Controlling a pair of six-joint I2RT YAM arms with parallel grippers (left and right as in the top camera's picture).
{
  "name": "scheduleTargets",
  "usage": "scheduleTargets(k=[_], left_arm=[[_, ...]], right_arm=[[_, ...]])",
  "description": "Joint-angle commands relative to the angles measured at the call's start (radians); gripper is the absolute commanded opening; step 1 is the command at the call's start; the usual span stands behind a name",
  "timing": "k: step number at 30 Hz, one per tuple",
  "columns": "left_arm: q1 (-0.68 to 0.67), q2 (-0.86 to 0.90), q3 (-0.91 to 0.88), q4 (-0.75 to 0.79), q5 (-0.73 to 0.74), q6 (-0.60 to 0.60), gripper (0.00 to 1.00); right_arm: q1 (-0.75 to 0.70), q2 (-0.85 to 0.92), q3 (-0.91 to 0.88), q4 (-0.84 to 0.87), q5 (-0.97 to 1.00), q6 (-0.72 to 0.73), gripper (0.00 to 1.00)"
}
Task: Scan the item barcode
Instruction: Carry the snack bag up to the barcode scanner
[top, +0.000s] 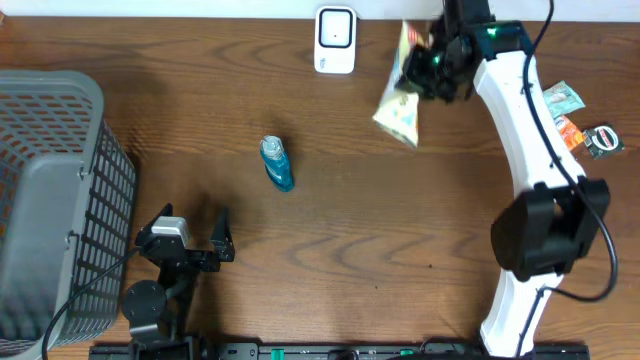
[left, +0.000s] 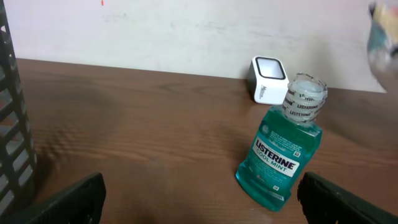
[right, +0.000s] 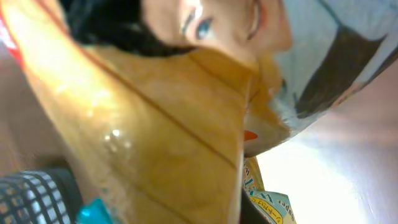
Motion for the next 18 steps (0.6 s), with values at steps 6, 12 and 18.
scheduleTargets(k=[6,12,18], left_arm=[[-0.002,-0.005,-0.018,-0.028,0.016,0.009,0.98],[-0.002,-0.005,-0.018,-0.028,0.016,0.009,0.98],[-0.002,-0.005,-0.018,-0.028,0.016,0.009,0.98]], right_arm=[[0.103,0.077,0.008,0.39,0.05,-0.072,0.01],[0.123,0.164,0.008,0.704,0.12,-0.041,0.01],[0.134,0.258,0.01,1.001,0.193,0.016,0.01]])
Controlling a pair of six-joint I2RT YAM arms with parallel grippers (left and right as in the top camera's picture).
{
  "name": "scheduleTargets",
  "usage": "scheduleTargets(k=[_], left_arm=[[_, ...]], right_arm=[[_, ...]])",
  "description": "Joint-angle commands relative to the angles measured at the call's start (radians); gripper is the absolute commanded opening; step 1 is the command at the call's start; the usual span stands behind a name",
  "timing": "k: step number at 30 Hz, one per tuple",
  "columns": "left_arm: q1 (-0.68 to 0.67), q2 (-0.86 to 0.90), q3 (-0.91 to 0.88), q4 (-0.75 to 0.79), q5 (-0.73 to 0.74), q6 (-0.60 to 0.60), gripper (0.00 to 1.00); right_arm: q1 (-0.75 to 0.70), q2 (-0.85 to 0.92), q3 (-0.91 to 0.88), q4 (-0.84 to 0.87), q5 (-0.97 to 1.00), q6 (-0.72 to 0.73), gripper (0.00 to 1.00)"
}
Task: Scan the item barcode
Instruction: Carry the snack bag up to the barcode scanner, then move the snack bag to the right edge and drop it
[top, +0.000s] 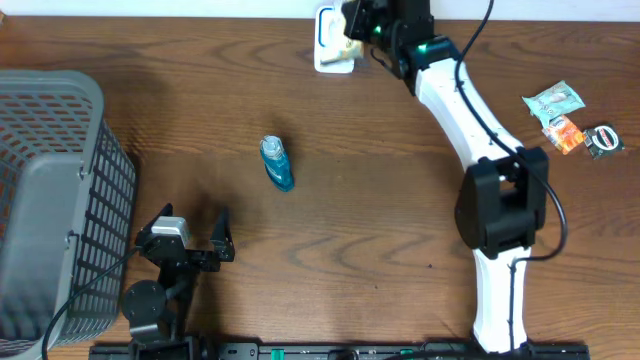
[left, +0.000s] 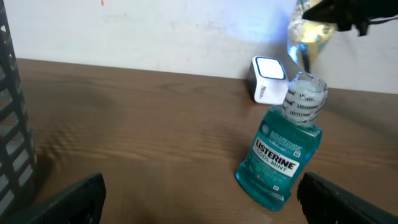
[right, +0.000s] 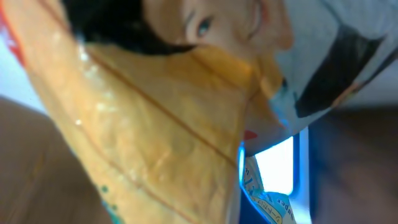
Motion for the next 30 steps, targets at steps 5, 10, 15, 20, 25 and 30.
scheduleTargets(k=[5,10,15,20,25,30], left_arm=[[-0.002,-0.005,-0.018,-0.028,0.016,0.009,0.98],[-0.002,-0.005,-0.018,-0.028,0.016,0.009,0.98],[-0.002,-0.005,-0.018,-0.028,0.016,0.009,0.98],[-0.002,-0.005,-0.018,-0.028,0.016,0.009,0.98],[-0.002,-0.005,-0.018,-0.028,0.016,0.009,0.98],[-0.002,-0.005,-0.018,-0.028,0.016,0.009,0.98]], right_arm=[[0.023,0.088,0.01,0.208,0.099,0.129,0.01],[0.041,0.091,0.011,0.205,0.158,0.113,0.01],[0.021,0.068,0.064,0.093,0.146,0.113,0.01],[-0.055,-0.047,0.096,-0.247,0.143,0.112,0.01],[-0.14,-0.121,0.096,-0.589,0.14,-0.069,0.01],[-0.245,-0.096,0.076,-0.776,0.213,-0.287,0.01]])
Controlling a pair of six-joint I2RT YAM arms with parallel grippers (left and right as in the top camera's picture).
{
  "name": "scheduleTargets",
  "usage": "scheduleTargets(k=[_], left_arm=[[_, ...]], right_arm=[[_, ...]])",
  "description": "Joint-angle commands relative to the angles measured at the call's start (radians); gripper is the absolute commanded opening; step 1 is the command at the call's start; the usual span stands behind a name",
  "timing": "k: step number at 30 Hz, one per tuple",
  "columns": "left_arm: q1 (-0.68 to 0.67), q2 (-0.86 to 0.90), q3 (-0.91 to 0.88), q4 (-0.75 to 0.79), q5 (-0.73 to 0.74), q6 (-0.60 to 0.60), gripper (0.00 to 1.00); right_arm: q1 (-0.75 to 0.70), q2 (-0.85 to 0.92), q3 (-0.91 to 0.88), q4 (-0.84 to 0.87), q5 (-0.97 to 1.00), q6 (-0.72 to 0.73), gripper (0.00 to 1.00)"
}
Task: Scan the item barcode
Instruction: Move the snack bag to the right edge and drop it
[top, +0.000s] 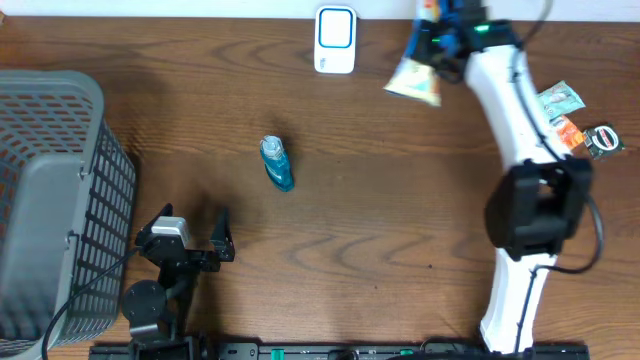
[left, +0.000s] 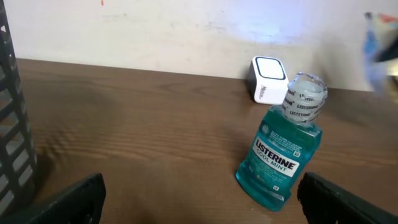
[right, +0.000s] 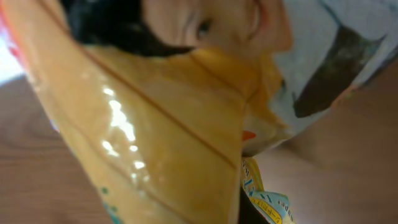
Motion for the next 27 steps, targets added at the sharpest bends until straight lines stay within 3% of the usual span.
scheduleTargets(k=[1,8,15,21,22,27], left_arm=[[-0.002,-0.005,-0.018,-0.028,0.016,0.009,0.98],[-0.002,-0.005,-0.018,-0.028,0.016,0.008,0.98],[-0.002,-0.005,-0.018,-0.028,0.016,0.008,0.98],[-0.002,-0.005,-0.018,-0.028,0.016,0.009,0.98],[-0.002,-0.005,-0.018,-0.028,0.016,0.008,0.98],[-0.002,-0.005,-0.018,-0.028,0.016,0.009,0.98]], right_arm=[[-0.074,0.001,0.0,-0.055,0.078,-0.203,0.01],[-0.229,0.128,-0.021,0.047,0.089,-0.336,0.01],[-0.331,0.209,-0.021,0.077,0.103,-0.352,0.01],[-0.414,0.202,-0.018,0.035,0.325,-0.319,0.04],[-0.425,0.193,-0.018,0.027,0.342,-0.319,0.11],[-0.426,0.098,-0.001,-0.011,0.275,-0.319,0.82]])
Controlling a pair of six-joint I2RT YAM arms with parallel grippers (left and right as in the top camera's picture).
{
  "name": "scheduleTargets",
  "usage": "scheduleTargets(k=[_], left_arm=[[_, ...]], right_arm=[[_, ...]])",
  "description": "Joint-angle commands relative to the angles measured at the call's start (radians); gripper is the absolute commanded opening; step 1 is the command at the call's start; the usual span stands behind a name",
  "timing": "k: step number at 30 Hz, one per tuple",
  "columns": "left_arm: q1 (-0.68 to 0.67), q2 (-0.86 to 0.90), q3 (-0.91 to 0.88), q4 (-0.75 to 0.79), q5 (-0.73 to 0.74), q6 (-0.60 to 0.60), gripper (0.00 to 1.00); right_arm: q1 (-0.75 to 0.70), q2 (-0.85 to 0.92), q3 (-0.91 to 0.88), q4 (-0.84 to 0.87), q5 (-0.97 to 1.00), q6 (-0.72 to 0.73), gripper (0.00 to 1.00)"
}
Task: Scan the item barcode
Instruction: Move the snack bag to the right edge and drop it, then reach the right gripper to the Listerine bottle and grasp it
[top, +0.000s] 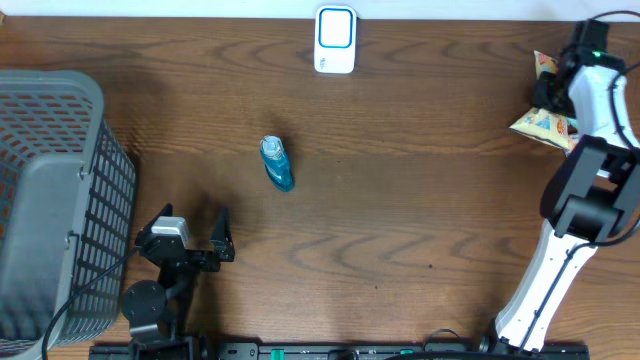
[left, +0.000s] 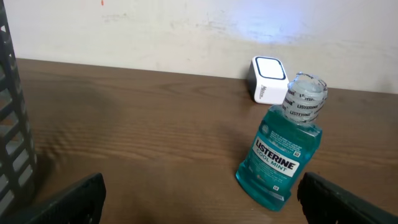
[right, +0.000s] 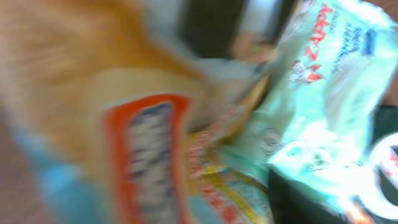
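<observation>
The white barcode scanner (top: 334, 40) stands at the table's far edge, also seen as scanner (left: 268, 79). A yellow snack bag (top: 545, 122) lies or hangs at the far right, directly below my right gripper (top: 562, 85). In the right wrist view the bag (right: 124, 124) is a blurred mass filling the left; the fingers are hidden, so I cannot tell whether they still grip it. A teal mouthwash bottle (top: 277, 165) lies mid-table, seen as bottle (left: 283, 155) ahead of my left gripper (left: 202, 208), which is open and empty near the front edge.
A grey wire basket (top: 50, 200) fills the left side. Under and beside the snack bag, a pale green packet (right: 336, 68) and other small packets lie at the right edge, mostly hidden in the overhead view by the right arm (top: 600, 100).
My right arm has moved from just right of the scanner to the far right edge, carrying the snack bag over the small packets. The bag now looks different and blurred in the wrist view. The left arm is unchanged.
The right gripper held the snack bag to the right of the scanner. Then it had the bag directly at the scanner, with blue light showing. Then the bag was back to the scanner's right, and now it is at the far right by the packets.
</observation>
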Motion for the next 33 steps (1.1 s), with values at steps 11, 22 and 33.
scheduleTargets(k=[11,22,33], left_arm=[[-0.002,-0.005,-0.018,-0.028,0.016,0.009,0.98],[-0.002,-0.005,-0.018,-0.028,0.016,0.009,0.98],[-0.002,-0.005,-0.018,-0.028,0.016,0.008,0.98]], right_arm=[[0.238,-0.394,0.02,-0.055,-0.407,0.0,0.99],[0.639,-0.404,0.018,-0.15,-0.663,0.002,0.99],[0.952,-0.354,0.011,-0.14,-0.47,-0.001,0.99]])
